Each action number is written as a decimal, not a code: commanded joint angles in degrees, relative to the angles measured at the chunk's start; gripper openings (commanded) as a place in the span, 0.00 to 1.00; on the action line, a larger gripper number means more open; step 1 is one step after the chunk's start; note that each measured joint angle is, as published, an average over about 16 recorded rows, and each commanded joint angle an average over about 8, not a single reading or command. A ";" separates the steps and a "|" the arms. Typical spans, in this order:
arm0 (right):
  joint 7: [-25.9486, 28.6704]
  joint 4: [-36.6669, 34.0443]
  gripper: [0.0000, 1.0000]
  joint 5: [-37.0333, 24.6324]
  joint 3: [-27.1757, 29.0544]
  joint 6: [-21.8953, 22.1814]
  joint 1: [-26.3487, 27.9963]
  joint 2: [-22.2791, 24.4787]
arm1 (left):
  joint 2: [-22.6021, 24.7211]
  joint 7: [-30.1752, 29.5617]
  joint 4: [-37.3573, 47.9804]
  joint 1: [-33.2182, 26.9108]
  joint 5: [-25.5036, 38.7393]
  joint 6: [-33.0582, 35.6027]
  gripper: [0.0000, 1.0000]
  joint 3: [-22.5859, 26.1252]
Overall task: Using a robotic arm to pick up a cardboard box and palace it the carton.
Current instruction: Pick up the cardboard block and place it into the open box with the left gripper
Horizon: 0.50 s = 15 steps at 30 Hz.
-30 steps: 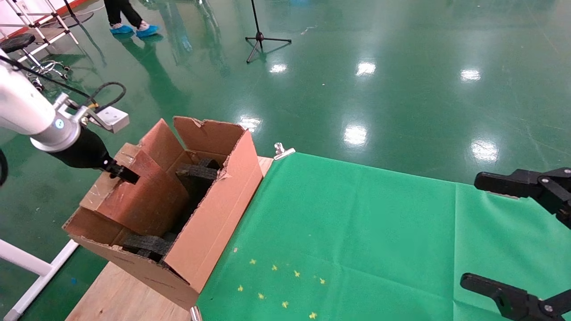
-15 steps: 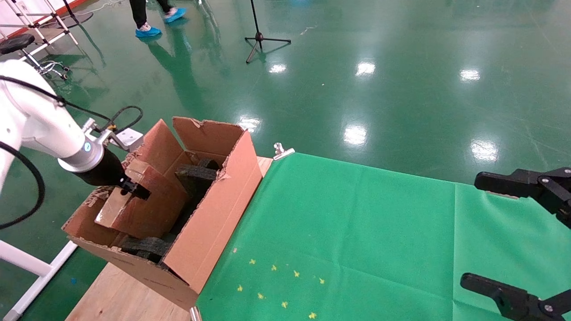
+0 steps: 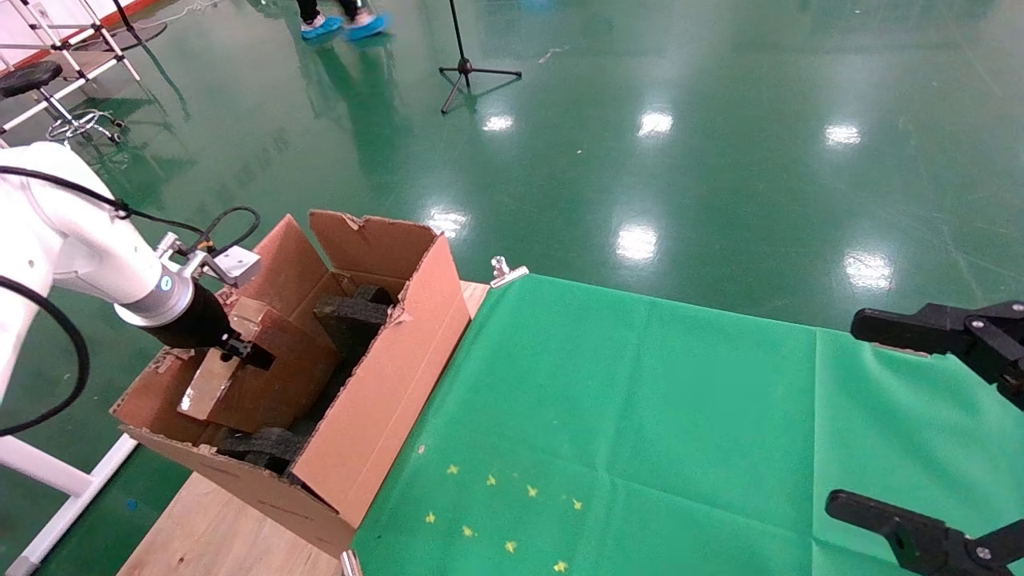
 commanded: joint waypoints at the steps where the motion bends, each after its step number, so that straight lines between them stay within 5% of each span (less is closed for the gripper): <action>1: 0.00 -0.01 1.00 0.00 0.00 0.00 -0.01 0.00 | -0.05 0.09 -0.09 0.20 -0.09 -0.26 1.00 -0.08; 15: 0.00 -0.01 1.00 0.00 0.00 0.00 -0.01 0.00 | -0.05 0.01 -0.08 -0.03 -0.04 0.24 1.00 -0.01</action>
